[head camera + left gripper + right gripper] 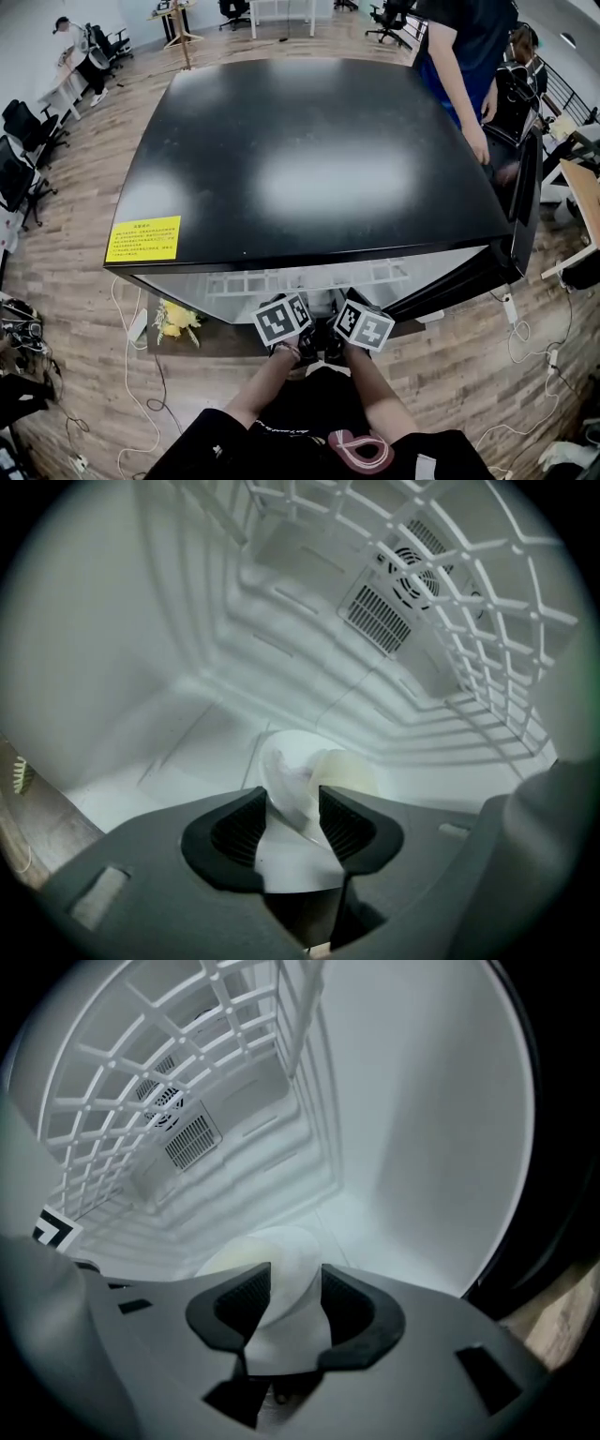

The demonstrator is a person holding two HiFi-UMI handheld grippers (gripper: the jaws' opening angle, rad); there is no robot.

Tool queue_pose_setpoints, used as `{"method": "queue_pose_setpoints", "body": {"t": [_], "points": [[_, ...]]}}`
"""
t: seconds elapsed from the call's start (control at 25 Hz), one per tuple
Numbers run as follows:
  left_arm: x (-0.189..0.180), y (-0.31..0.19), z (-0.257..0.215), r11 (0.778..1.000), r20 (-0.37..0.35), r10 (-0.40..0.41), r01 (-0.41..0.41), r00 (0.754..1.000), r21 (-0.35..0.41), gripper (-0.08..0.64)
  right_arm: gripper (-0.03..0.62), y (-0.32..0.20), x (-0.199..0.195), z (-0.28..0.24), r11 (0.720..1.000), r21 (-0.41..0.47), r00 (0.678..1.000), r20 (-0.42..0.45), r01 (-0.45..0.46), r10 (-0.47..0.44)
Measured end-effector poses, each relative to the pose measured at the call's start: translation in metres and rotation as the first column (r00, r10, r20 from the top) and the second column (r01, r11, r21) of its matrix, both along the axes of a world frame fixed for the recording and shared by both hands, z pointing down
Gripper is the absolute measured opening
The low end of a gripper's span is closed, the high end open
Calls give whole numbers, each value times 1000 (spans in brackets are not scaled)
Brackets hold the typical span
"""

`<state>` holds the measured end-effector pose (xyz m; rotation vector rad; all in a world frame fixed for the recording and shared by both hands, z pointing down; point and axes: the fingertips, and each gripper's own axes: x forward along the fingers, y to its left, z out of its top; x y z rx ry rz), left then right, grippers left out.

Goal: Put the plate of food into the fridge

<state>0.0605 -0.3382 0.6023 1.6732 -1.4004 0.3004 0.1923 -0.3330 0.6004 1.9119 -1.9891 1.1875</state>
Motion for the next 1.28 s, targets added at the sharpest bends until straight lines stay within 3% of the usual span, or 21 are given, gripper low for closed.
{"method": "queue_pose_setpoints", "body": {"t": [0.24,0.36,0.6,0.8,1.28], "points": [[-1,3,-6,999,-6,-1,2,1000,36,216,201,4,-2,-7,999,35,1000,19,-8,7],[-5,5,-11,998,-10,-6,7,1000,62,216,247,7,0,-10,999,39,999,42,-15,13],[-3,15,-22,994,-9,52,-50,999,97,216,262,17,-5,-25,995,101,998,60,-3,-3],[-8,29,-41,979,25,100,-103,995,174,216,272,32,-15,-44,987,161,999,42,16,-23],[-22,73,-85,944,-12,185,-174,983,279,216,275,91,-17,-77,978,210,1000,-1,2,-2]]}}
